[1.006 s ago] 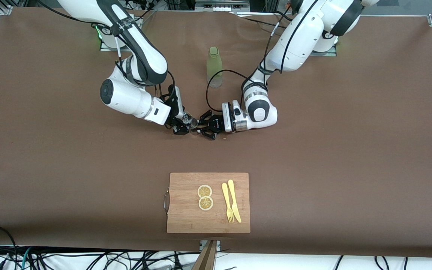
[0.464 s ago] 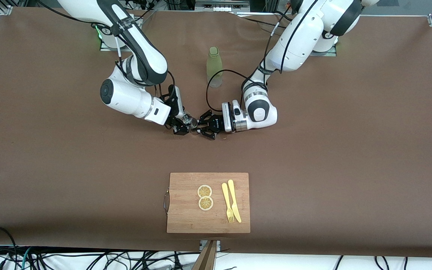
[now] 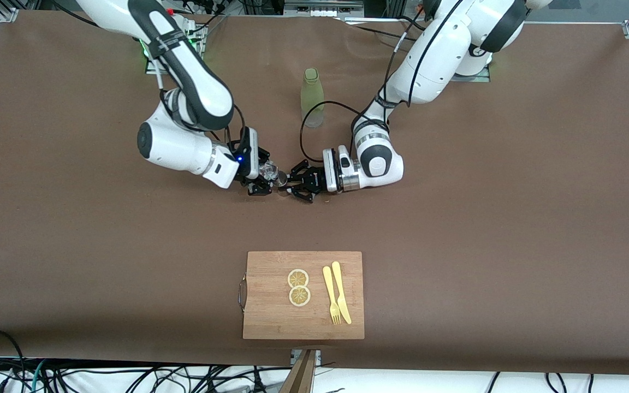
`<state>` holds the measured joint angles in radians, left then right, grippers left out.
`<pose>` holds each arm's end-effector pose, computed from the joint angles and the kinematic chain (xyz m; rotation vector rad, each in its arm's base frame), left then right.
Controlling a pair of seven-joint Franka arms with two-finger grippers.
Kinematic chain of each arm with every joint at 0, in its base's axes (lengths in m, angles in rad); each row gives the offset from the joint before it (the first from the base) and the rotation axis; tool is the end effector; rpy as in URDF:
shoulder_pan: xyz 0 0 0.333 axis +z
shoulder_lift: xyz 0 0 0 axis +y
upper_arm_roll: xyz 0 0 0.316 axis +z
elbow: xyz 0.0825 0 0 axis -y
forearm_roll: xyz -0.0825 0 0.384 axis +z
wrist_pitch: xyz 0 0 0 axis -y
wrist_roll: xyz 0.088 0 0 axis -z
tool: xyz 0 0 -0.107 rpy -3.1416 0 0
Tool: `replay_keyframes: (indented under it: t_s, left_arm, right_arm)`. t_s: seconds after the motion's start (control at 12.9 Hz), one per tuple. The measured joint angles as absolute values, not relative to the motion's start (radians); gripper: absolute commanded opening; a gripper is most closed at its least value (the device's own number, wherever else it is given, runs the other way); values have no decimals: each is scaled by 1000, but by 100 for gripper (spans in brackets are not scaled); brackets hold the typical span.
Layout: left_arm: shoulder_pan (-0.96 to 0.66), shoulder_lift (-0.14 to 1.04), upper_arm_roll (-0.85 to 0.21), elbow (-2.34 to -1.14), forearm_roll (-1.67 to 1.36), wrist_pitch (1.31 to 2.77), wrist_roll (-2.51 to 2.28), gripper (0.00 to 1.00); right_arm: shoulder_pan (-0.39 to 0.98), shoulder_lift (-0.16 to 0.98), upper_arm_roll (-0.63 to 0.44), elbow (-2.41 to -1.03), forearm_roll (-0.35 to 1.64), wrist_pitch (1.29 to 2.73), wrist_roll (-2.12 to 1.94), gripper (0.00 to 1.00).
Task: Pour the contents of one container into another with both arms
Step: 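Tilt the glass cup upright and move both grippers apart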
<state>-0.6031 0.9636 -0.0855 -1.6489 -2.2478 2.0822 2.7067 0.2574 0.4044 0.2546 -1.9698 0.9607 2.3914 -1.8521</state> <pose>0.4929 -0.4493 0.0647 1.4321 -1.1342 1.2169 0.5398 0.3038 0.2773 -1.7254 -1.7974 -0.6035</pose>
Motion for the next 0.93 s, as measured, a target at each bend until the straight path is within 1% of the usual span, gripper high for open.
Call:
replay_keyframes:
  t_s: [0.23,0.39,0.62,0.93]
  left_arm:
    - [-603,964,-82,-1648,-2248,2082,2707,0]
    - [-602,964,-77,-1647,-2248,2082,2707,0]
    - [-597,963,-72,-1647,-2243,2074,2709,0]
    - [-563,942,-69,-1656,-2210,2059,2709,0]
  right_arm:
    - [209,396,248,-1970,1119,2283,-1910,19]
    - [184,396,213,-1970,1195,2173,-1957,19]
    - [153,396,119,-1970,1219,1982,-2031,19]
    - [90,411,1,-1974,1220,1767,-2168,20]
